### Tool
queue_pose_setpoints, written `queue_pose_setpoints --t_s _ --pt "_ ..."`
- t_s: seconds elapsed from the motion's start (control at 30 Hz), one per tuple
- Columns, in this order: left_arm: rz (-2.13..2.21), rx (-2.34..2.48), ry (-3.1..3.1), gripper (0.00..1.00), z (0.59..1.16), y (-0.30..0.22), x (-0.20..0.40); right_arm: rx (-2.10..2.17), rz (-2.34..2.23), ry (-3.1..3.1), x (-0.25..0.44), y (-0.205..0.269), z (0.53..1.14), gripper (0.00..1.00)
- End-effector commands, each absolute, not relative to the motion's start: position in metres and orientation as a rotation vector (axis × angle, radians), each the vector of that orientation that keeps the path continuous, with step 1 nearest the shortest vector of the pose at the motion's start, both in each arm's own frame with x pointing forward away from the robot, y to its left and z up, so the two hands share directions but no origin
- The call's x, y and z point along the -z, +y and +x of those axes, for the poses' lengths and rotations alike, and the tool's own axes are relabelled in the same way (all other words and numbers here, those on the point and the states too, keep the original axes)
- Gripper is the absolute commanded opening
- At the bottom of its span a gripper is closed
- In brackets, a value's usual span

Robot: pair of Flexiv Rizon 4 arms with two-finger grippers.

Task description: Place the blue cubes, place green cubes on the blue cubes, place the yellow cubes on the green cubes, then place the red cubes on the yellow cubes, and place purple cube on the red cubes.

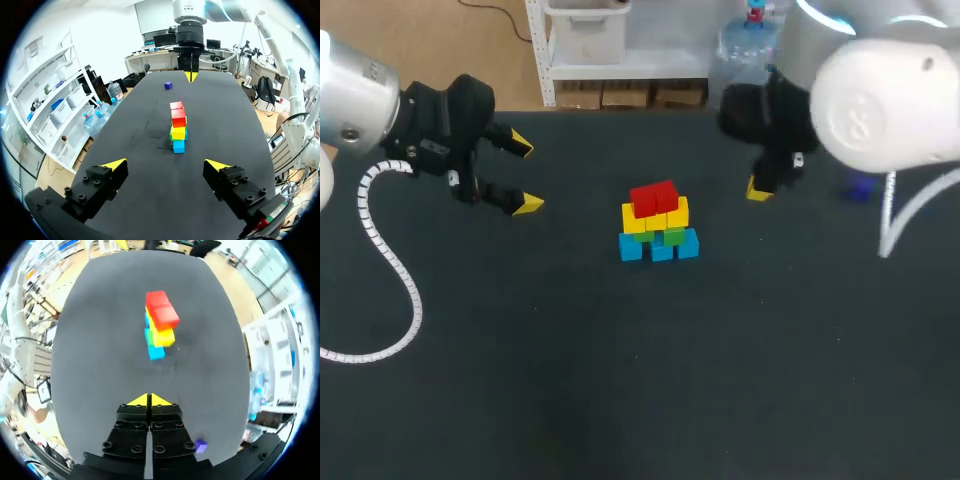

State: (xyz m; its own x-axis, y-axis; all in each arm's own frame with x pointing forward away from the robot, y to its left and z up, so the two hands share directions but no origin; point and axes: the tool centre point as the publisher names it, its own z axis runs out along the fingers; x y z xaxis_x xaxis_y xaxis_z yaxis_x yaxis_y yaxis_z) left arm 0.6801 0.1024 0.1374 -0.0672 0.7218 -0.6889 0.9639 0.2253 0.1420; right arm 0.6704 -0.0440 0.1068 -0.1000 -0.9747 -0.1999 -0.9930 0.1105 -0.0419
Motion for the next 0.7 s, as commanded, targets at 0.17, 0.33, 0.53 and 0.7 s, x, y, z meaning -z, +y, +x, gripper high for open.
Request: queue_pose_setpoints --t_s 0.17,0.33,0.53,0.7 --pt "1.552 0.475 1.838 1.0 0.679 0.104 -0.136 -0.002 -1.945 2.229 -0.101 -0.047 0.678 1.0" --pt "1.552 0.475 1.838 1.0 0.679 0.104 -0.136 -0.035 -1.965 2.182 -0.096 -0.032 0.692 1.0" --pt "1.552 0.475 1.838 1.0 0.679 0.104 -0.136 -0.036 -1.994 2.126 -0.098 -0.018 0.702 1.0" --pt "1.552 0.475 1.838 1.0 0.679 0.104 -0.136 -0.036 -1.994 2.126 -0.098 -0.018 0.702 1.0"
